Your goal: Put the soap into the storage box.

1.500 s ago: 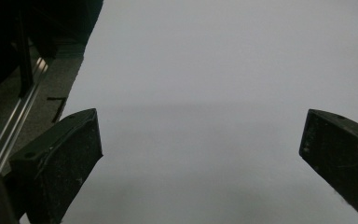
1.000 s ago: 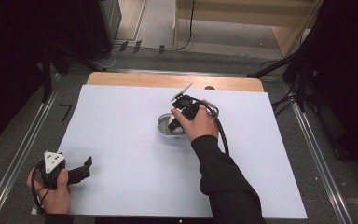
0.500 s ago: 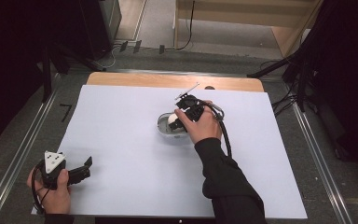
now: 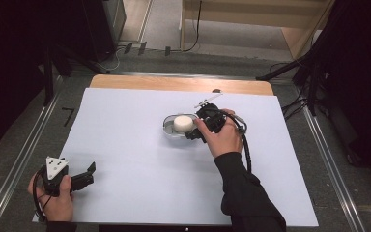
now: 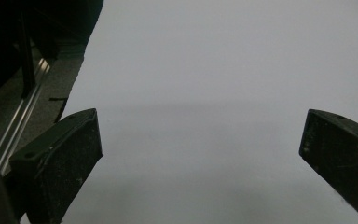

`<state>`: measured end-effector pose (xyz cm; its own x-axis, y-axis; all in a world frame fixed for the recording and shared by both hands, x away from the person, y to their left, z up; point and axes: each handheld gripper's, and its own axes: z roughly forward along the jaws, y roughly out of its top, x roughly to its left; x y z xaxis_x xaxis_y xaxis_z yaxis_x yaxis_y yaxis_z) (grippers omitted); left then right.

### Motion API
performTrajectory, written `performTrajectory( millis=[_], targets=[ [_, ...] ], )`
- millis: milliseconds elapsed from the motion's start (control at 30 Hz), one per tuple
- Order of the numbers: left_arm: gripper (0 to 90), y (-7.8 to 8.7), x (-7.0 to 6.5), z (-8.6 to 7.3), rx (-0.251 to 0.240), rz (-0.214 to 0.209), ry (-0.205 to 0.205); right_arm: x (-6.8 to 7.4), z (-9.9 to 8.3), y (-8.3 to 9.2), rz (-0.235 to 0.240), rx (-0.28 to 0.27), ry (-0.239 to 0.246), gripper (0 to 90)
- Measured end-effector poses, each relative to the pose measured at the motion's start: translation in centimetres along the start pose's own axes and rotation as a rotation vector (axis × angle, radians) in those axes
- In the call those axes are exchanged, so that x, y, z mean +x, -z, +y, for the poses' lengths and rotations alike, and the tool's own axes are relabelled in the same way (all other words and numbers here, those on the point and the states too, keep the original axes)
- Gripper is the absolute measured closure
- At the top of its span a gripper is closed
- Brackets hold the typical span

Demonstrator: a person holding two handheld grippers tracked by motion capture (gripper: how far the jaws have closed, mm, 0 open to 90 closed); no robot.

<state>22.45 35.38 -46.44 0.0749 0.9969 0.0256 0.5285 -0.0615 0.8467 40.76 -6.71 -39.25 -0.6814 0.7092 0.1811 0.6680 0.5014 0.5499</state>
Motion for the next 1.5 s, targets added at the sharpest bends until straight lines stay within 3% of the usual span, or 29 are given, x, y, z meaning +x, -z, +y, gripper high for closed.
performTrajectory(
  millis=[567,1500],
  targets=[
    [0.0,0.0,-0.1,0.0,0.002,0.005,-0.001,-1.9,-5.2,2.0,-0.020,-0.017,-0.030,1.1],
    [0.0,0.0,-0.1,0.0,0.000,0.007,-0.005,-5.3,-13.6,4.8,-0.081,-0.061,-0.114,0.1]
  ],
)
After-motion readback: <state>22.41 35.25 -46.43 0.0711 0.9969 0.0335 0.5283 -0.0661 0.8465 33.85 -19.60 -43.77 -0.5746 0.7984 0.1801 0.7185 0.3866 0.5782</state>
